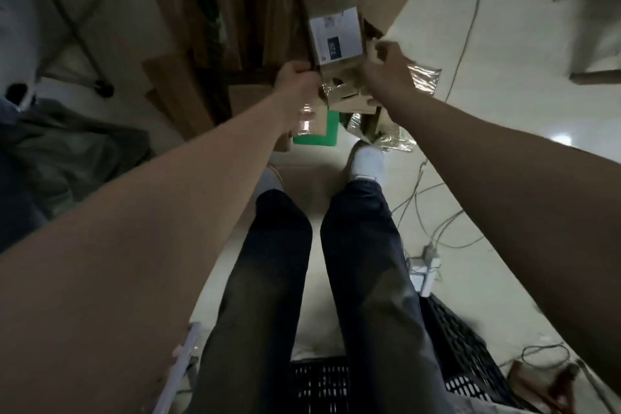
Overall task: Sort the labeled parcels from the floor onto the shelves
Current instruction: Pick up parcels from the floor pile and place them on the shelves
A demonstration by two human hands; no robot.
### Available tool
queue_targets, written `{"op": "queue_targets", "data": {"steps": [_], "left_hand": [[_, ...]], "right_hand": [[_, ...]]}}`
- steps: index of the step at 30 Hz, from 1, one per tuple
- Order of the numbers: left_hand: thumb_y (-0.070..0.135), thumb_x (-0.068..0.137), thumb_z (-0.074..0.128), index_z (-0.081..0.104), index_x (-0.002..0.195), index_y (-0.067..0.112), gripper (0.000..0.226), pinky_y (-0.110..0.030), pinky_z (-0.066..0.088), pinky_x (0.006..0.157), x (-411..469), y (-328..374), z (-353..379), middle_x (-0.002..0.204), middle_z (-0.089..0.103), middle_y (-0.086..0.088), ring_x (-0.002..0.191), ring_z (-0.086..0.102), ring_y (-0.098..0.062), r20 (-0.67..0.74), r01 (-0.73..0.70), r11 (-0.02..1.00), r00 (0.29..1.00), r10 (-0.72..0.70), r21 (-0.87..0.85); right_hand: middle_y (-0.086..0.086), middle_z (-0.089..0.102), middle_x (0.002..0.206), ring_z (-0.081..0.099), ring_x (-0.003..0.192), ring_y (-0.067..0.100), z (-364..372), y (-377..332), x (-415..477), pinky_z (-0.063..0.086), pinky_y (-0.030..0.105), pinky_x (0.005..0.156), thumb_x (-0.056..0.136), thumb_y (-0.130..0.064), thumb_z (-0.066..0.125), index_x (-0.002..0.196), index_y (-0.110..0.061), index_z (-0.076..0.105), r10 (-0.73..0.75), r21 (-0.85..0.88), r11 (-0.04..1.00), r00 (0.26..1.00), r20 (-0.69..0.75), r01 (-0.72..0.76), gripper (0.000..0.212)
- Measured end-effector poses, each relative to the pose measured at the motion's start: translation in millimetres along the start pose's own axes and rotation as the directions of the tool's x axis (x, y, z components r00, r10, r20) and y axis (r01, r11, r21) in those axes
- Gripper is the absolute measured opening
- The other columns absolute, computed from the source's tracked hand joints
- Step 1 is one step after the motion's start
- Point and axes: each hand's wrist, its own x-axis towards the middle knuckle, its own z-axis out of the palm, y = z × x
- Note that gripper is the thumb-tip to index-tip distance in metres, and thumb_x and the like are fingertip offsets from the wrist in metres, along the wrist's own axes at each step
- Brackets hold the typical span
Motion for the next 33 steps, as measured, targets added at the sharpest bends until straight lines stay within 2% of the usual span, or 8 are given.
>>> {"op": "queue_targets", "data": {"steps": [3,6,10,14,20,23,26,33], "left_hand": [[0.020,0.096,0.064,0.028,0.154,0.035,0.070,-0.048,0.056,0.085,31,-2,16,0.112,0.065,0.000,0.104,0.067,-0.025,0.037,0.015,0.996,0.999,-0.011,-0.093],[0.043,0.102,0.053,0.032,0.155,0.038,0.057,-0.050,0.057,0.085,32,0,18,0.112,0.071,0.000,0.102,0.072,-0.029,0.084,0.032,0.993,0.996,-0.023,-0.112],[0.074,0.098,0.034,0.072,0.117,0.027,0.063,-0.052,0.054,0.098,-2,2,7,0.115,0.074,-0.005,0.110,0.070,-0.029,0.165,0.094,0.990,0.983,-0.075,-0.109],[0.075,0.099,0.022,0.082,0.088,0.037,0.072,-0.046,0.062,0.075,-54,8,-9,0.092,0.081,0.004,0.094,0.076,-0.023,0.184,0.090,0.974,0.982,-0.051,-0.208],[0.081,0.095,0.022,0.061,0.129,0.023,0.077,-0.062,0.037,0.112,-139,34,-45,0.140,0.062,-0.011,0.134,0.053,-0.035,0.021,-0.019,0.892,0.999,0.032,-0.452],[0.078,0.095,0.031,0.064,0.125,0.016,0.076,-0.055,0.049,0.105,-187,44,-65,0.125,0.073,-0.010,0.122,0.065,-0.028,-0.026,-0.100,0.854,0.995,0.100,-0.511],[0.059,0.099,0.053,0.064,0.124,0.017,0.050,-0.040,0.063,0.080,-242,46,-82,0.106,0.079,-0.002,0.095,0.076,-0.020,-0.064,-0.183,0.840,0.982,0.176,-0.510],[0.008,0.088,0.077,0.058,0.128,0.014,0.045,-0.035,0.061,0.074,-348,32,-123,0.108,0.077,-0.002,0.101,0.075,-0.022,-0.276,-0.422,0.679,0.906,0.319,-0.600]], "right_hand": [[-0.002,0.064,0.119,0.066,0.101,0.015,16,10,28,0.058,0.036,0.084,0.105,-0.030,0.055,0.137,-0.021,0.046,-0.024,0.117,0.993,1.000,-0.007,0.025,0.035],[0.001,0.062,0.130,0.065,0.116,0.023,22,14,30,0.061,0.032,0.080,0.104,-0.017,0.048,0.155,-0.020,0.033,-0.016,0.254,0.967,1.000,-0.001,0.016,0.053],[0.003,0.061,0.129,0.060,0.118,0.025,13,-1,1,0.056,0.044,0.097,0.111,-0.030,0.035,0.142,-0.024,0.047,-0.020,0.249,0.968,0.999,0.027,0.013,0.034],[0.011,0.068,0.113,0.063,0.085,0.019,3,-28,-43,0.049,0.021,0.055,0.110,-0.045,0.033,0.120,-0.013,0.064,0.090,0.294,0.949,0.992,0.088,-0.112,0.045],[-0.014,0.074,0.084,0.069,0.087,0.012,-25,-84,-116,0.047,0.026,0.066,0.106,-0.061,0.036,0.095,-0.032,0.063,0.075,0.475,0.865,0.978,0.196,-0.161,0.041],[-0.012,0.076,0.075,0.072,0.069,0.001,-43,-110,-156,0.054,0.017,0.058,0.106,-0.042,0.053,0.096,-0.022,0.067,-0.037,0.481,0.874,0.976,0.214,-0.072,0.026],[-0.001,0.071,0.098,0.072,0.086,0.005,-55,-134,-201,0.057,0.024,0.068,0.102,-0.023,0.064,0.112,-0.017,0.066,-0.215,0.432,0.899,0.936,0.280,0.077,0.012],[0.006,0.066,0.135,0.063,0.119,0.033,-58,-184,-317,0.056,0.042,0.087,0.092,-0.014,0.065,0.120,-0.012,0.066,-0.422,0.430,0.866,0.837,0.349,0.257,0.028]]}}
